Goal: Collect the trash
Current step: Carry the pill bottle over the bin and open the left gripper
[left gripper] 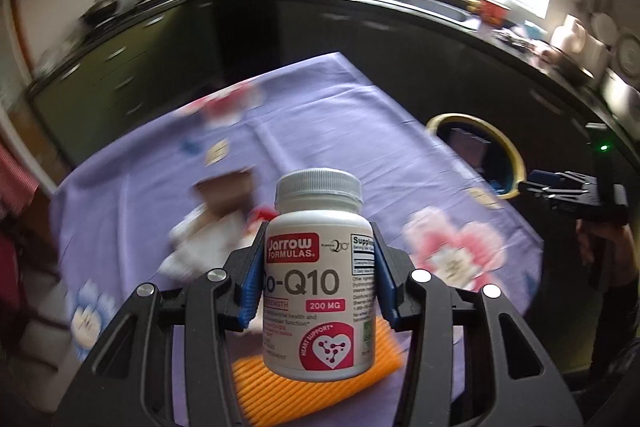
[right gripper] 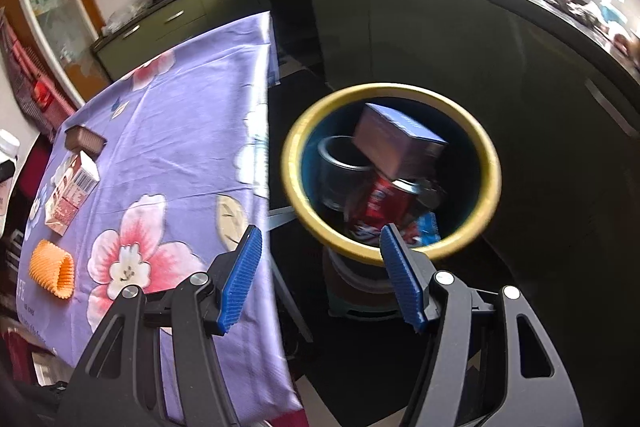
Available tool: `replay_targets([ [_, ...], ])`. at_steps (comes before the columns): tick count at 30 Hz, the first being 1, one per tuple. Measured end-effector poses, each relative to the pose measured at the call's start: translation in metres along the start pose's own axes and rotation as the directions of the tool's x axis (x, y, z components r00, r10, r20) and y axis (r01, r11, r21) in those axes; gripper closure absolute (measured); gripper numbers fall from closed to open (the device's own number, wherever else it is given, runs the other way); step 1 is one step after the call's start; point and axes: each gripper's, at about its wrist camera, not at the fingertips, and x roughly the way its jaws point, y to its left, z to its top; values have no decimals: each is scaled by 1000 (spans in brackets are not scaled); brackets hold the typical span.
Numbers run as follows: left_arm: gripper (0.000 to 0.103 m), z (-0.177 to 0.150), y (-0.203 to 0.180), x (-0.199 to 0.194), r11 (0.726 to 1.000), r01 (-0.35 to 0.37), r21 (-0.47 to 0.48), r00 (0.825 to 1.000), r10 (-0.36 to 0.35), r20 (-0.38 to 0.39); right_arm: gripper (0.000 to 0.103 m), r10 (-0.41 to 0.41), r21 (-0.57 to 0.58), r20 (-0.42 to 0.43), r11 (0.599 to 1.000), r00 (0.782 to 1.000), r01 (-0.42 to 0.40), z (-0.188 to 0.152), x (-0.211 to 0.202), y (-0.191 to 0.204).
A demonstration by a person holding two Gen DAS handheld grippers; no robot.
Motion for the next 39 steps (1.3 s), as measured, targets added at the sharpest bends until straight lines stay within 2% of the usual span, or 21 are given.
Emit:
replay_targets([
  [4,58,30,-49,19,991,74,110,997,-75,8,42,-30,54,14,998,999,29,-10,-10,-26],
  [11,58,87,-148,83,935,220,279,975,-219,-34,42,-77,170,10,983,997,75,-33,-16,-77],
  [15,58,107,-195,133,904,280,322,960,-261,-102,42,-81,230,-17,970,997,83,-49,-10,-102],
  [19,58,119,-226,181,893,329,307,943,-298,-146,42,-80,269,-36,959,996,86,-59,-6,-118],
  [20,56,120,-230,188,893,332,304,942,-301,-146,42,-79,276,-39,957,996,87,-61,-6,-121],
  [22,35,122,-238,202,895,330,301,943,-301,-139,42,-79,281,-41,956,996,87,-62,-6,-122],
  [23,31,124,-241,207,896,326,302,945,-301,-129,41,-79,283,-40,955,996,87,-62,-7,-123],
  [26,29,131,-242,204,900,310,306,951,-298,-86,41,-81,284,-34,955,996,87,-63,-10,-122],
  [30,25,135,-223,168,900,332,283,941,-336,-35,40,-68,272,-32,959,997,74,-64,-10,-117],
  [35,20,121,-177,106,910,349,226,927,-370,57,40,-45,252,-32,966,998,51,-60,-6,-105],
  [39,18,101,-133,63,925,335,179,929,-356,101,40,-33,212,-37,977,999,40,-52,-4,-86],
])
